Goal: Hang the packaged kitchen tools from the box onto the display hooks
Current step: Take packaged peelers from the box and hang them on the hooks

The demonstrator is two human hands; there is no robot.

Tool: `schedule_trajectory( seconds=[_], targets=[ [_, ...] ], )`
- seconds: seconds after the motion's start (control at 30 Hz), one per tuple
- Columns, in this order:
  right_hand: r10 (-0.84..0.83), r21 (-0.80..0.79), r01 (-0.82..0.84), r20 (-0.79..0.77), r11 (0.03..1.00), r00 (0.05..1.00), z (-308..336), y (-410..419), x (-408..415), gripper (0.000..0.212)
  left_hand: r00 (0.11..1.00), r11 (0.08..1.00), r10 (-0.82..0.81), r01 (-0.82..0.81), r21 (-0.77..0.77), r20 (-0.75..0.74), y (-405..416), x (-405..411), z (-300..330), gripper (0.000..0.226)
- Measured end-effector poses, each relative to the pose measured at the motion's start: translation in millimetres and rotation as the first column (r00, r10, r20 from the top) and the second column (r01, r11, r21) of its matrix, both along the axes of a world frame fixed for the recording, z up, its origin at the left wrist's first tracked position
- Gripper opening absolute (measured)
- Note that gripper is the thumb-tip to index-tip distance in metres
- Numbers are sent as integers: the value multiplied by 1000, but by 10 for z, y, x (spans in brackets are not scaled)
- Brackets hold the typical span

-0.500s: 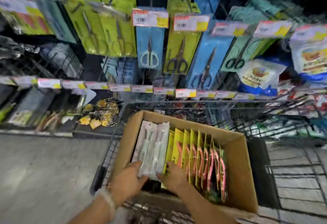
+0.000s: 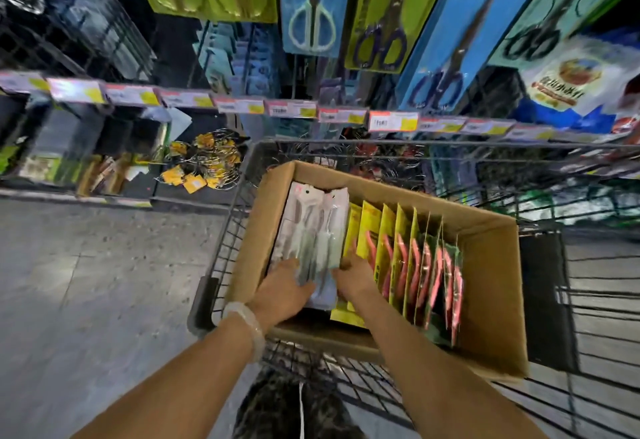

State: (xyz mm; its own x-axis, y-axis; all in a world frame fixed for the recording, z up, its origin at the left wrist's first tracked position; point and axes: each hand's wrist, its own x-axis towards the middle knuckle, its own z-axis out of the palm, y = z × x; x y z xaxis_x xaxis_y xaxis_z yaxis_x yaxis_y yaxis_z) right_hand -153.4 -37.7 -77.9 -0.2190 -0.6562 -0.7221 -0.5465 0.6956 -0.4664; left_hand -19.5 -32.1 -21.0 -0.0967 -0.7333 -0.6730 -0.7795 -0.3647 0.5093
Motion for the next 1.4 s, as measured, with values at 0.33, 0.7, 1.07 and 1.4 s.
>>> schedule_trajectory(
  seconds=[0.33, 0.7, 1.07, 1.4],
  targets=[
    [-299, -24, 320, 296, 947, 907, 187, 443, -223, 18, 890, 928, 350, -287, 236, -292, 15, 25, 1, 37],
    [-291, -40, 320, 318, 947, 902, 322, 222, 254, 19, 528, 664, 707, -724, 186, -471, -24, 483, 181, 11],
    [-36, 10, 38, -153, 999, 988, -69, 74, 208, 46, 533, 643, 724, -751, 149, -437, 77, 774, 117, 10],
    [-513, -28, 513, 7, 858, 858, 68, 210, 0, 36, 664, 769, 623, -616, 169, -413, 23, 783, 80, 3]
  ],
)
